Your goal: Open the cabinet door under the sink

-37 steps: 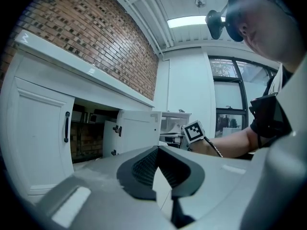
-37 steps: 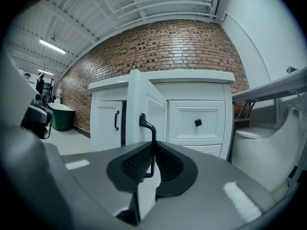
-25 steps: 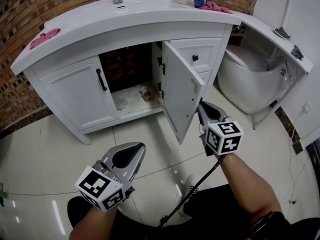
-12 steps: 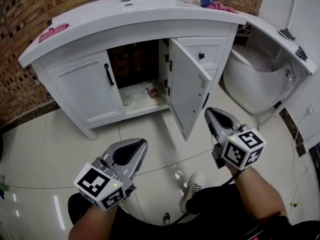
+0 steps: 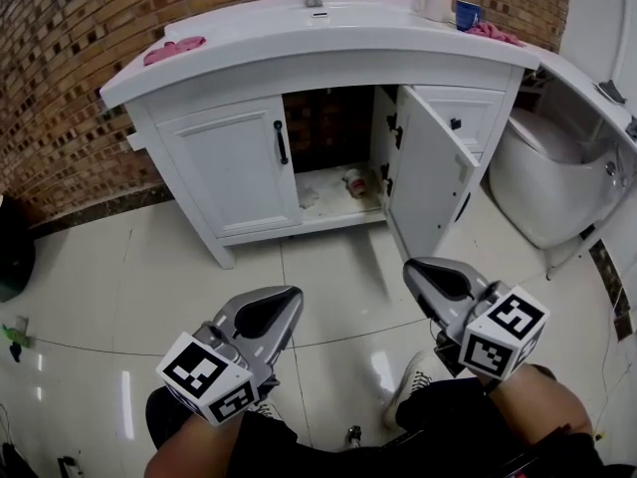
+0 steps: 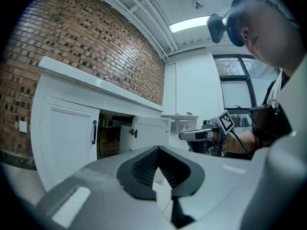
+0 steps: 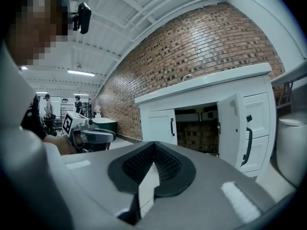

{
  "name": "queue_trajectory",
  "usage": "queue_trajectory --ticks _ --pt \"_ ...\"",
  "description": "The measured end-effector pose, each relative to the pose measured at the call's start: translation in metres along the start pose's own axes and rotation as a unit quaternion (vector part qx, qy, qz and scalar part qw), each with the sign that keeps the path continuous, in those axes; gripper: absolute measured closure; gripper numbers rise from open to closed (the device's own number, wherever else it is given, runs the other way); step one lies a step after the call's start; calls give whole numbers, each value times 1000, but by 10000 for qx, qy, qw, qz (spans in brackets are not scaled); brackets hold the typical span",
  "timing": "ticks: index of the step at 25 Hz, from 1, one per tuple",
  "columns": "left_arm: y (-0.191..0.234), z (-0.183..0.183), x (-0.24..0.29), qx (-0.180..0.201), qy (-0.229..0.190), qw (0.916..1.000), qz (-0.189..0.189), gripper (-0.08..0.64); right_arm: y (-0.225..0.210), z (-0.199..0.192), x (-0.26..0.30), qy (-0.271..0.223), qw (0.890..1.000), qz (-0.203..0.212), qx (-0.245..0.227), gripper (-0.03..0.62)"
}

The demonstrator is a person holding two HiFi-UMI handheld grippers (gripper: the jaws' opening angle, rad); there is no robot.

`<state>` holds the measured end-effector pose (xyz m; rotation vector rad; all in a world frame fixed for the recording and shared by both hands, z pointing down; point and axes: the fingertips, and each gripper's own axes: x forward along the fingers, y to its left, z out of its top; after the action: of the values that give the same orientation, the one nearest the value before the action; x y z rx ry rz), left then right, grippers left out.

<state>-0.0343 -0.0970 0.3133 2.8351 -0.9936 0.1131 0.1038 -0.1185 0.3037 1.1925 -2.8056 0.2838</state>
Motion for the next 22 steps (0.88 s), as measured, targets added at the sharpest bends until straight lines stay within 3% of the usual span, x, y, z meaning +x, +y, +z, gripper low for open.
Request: queue_trajectory --ticks 8,22 --pt "0 9 -22 98 -166 9998 91 554 31 -9 1 215 9996 -43 -194 584" --pt "-11 9 -18 163 -139 9998 4 554 39 -15 -8 248 9994 -23 -248 584"
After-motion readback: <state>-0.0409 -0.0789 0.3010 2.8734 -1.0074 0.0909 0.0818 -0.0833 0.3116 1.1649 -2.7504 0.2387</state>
